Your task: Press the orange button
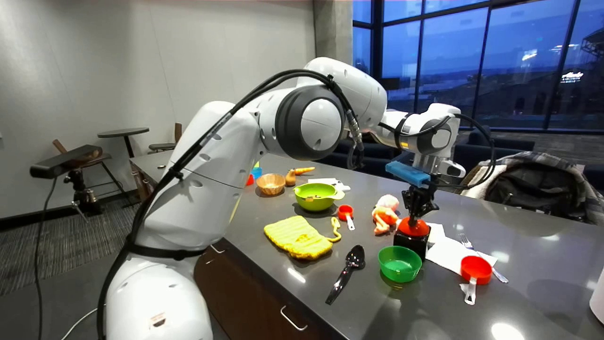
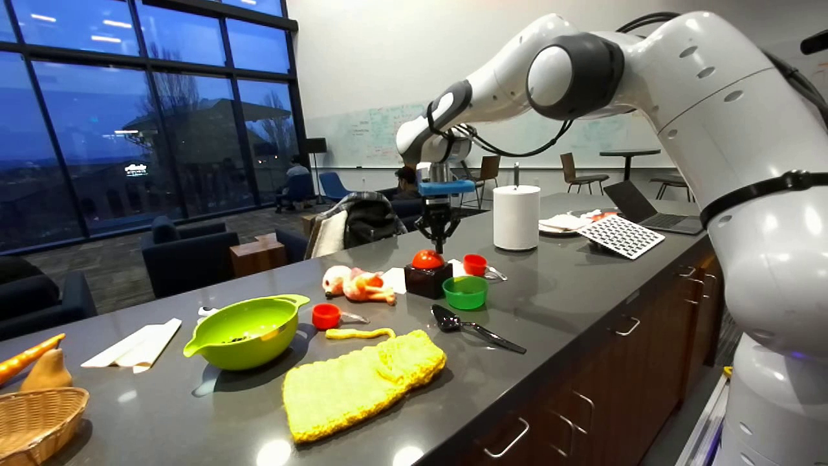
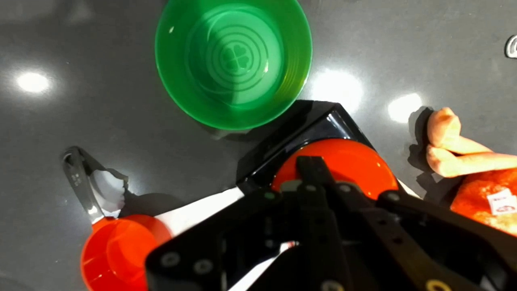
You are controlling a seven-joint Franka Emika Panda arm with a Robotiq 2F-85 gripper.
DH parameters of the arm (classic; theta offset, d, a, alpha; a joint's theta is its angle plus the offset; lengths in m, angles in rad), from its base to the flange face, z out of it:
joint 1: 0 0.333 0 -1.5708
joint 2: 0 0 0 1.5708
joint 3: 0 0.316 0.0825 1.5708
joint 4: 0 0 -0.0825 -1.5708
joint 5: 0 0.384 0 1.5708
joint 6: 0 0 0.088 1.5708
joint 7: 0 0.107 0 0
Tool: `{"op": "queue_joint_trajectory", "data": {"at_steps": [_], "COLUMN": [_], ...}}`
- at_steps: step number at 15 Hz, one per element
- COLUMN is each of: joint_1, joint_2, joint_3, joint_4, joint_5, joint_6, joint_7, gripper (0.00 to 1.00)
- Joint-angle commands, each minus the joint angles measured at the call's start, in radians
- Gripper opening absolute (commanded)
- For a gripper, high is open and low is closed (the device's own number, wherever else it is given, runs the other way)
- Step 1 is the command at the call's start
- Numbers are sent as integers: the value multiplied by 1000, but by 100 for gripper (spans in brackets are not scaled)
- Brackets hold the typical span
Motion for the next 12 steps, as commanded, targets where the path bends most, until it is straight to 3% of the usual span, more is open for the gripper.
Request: {"op": "queue_joint_trajectory", "data": {"at_steps": [1, 12], "joint_1": [0, 8], "joint_2": [-8, 54], "joint_3": [6, 23], "joint_4": [8, 118], "joint_5": [10, 12], "joint_6": [-5, -34], "joint_7": [-30, -48], "gripper": [0, 0]}}
